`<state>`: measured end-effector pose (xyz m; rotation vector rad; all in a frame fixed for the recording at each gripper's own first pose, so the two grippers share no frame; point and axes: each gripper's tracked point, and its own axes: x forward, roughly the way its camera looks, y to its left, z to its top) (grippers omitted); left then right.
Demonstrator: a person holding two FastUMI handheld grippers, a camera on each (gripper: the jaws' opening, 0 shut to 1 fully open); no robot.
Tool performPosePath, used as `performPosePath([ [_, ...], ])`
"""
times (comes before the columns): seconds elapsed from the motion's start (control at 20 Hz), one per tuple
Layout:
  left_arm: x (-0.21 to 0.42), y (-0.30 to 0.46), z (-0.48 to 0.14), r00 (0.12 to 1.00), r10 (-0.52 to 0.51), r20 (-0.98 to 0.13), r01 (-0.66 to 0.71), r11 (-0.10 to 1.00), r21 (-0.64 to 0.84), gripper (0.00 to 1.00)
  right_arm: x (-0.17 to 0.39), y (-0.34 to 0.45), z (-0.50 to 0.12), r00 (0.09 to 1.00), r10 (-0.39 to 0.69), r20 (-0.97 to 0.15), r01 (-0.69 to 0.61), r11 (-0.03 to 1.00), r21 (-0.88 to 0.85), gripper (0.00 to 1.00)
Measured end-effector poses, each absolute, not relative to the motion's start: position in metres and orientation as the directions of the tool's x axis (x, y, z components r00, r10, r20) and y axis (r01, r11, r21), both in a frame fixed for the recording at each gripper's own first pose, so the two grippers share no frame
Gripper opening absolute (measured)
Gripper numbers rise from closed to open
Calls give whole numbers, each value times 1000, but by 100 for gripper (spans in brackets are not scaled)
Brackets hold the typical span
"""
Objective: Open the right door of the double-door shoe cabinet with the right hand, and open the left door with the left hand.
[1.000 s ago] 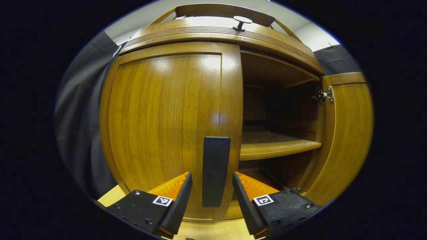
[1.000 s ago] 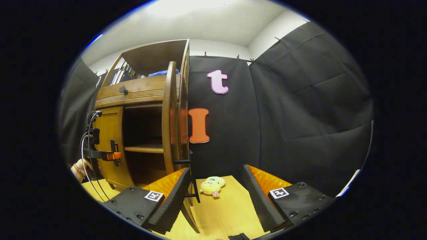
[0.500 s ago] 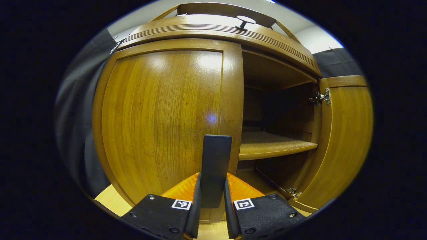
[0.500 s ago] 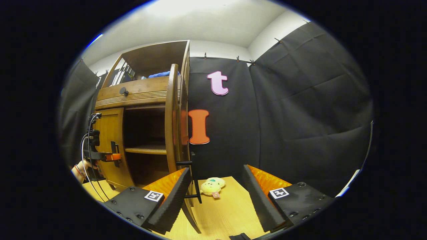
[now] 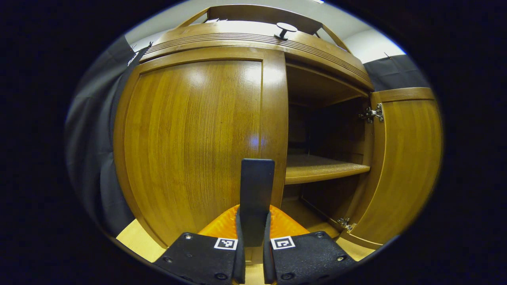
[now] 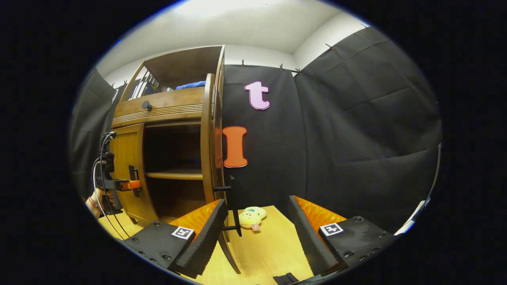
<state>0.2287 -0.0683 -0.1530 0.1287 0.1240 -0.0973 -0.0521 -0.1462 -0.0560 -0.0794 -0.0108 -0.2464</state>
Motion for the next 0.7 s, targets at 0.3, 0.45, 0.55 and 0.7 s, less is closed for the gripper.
performPosePath([
  [0.3, 201, -64, -150, 980, -136, -147, 151, 983, 100, 17, -63, -129, -50, 969, -246, 32, 248, 965, -82, 100],
  [0.45, 188, -61, -147, 976, -156, -149, 171, 981, 94, 19, -68, -125, -39, 971, -236, 41, 239, 967, -91, 93],
  [0.55, 177, -58, -145, 974, -167, -153, 182, 979, 88, 17, -70, -116, -35, 973, -228, 46, 231, 968, -97, 94],
  [0.7, 162, -53, -142, 971, -178, -157, 192, 978, 81, 16, -74, -102, -33, 976, -210, 51, 214, 972, -92, 100],
])
